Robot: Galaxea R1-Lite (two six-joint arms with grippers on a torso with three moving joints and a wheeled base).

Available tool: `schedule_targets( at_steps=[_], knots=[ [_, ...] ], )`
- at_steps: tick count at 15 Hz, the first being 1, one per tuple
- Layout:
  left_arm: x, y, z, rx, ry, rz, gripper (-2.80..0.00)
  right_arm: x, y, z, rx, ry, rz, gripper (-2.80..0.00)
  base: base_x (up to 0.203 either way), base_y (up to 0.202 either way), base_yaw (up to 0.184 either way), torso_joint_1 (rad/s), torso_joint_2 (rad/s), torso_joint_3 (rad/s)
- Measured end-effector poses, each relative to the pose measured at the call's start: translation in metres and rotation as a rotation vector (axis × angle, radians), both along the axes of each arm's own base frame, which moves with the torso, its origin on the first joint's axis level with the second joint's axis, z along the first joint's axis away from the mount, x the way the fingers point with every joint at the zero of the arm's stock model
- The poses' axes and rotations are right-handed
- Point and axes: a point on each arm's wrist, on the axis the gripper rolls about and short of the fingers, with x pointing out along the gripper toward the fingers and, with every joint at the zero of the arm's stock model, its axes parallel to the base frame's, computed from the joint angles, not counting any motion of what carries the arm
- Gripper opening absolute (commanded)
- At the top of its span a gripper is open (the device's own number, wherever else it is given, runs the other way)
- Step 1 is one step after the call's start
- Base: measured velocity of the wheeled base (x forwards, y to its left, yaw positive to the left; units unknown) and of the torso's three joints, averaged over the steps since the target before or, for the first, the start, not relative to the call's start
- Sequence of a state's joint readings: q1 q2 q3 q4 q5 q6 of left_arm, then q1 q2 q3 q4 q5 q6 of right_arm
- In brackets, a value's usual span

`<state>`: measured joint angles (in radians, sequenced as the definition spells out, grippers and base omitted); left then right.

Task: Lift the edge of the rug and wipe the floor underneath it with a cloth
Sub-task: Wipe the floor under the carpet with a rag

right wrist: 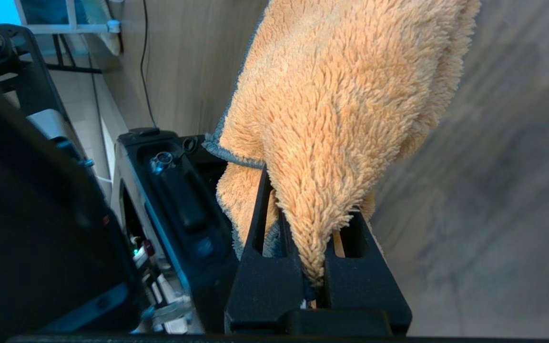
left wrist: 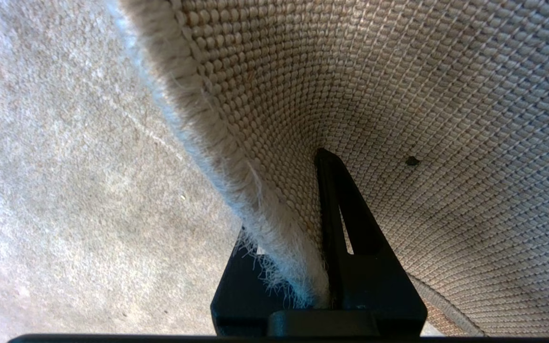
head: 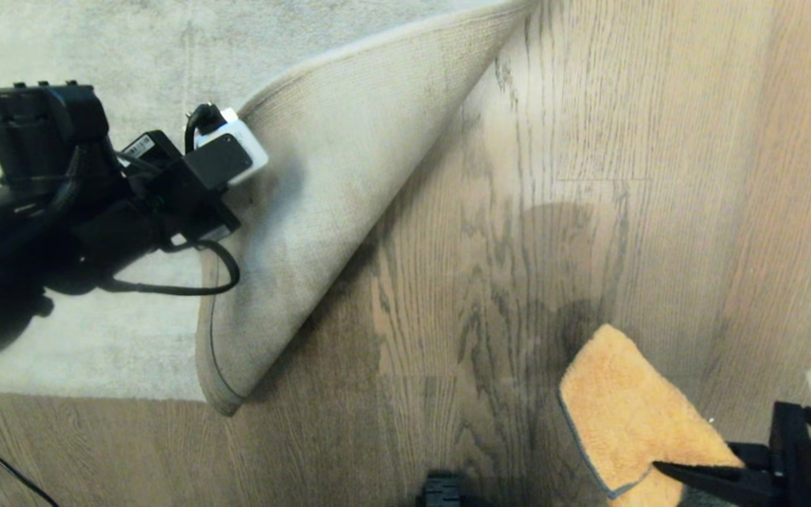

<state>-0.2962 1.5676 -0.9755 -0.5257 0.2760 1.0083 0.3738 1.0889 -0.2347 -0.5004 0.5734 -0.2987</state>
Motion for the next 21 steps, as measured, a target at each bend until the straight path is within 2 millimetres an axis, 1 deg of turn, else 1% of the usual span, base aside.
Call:
schedule_targets(
  at_steps=[3,8,12,14,18,21],
  knots=[
    [0.002,-0.001,-0.002,0.003,0.007,0.015,-2.8,0.028,0.016,-0.007,-0.003,-0.01,0.016,-2.8,0.0,0.0,0.0,0.0,0.0,0.0],
    [0.006,-0.002,-0.007,-0.002,0.021,0.026,-2.8,0.071,0.044,-0.01,0.004,-0.03,0.049,-2.8,0.0,0.0,0.0,0.0,0.0,0.0],
    [0.014,-0.003,-0.008,-0.014,-0.018,0.051,-2.8,0.092,0.087,-0.009,0.008,-0.072,0.088,-2.8,0.0,0.0,0.0,0.0,0.0,0.0],
    [0.019,-0.004,-0.008,-0.022,-0.052,0.071,-2.8,0.103,0.101,-0.01,0.015,-0.083,0.092,-2.8,0.0,0.0,0.0,0.0,0.0,0.0],
    [0.026,-0.006,-0.014,-0.019,-0.043,0.074,-2.8,0.127,0.132,-0.004,0.116,-0.117,0.006,-2.8,0.0,0.0,0.0,0.0,0.0,0.0],
    [0.027,-0.006,-0.015,-0.016,-0.04,0.101,-2.8,0.136,0.157,-0.01,0.178,-0.138,-0.056,-2.8,0.0,0.0,0.0,0.0,0.0,0.0]
  ],
)
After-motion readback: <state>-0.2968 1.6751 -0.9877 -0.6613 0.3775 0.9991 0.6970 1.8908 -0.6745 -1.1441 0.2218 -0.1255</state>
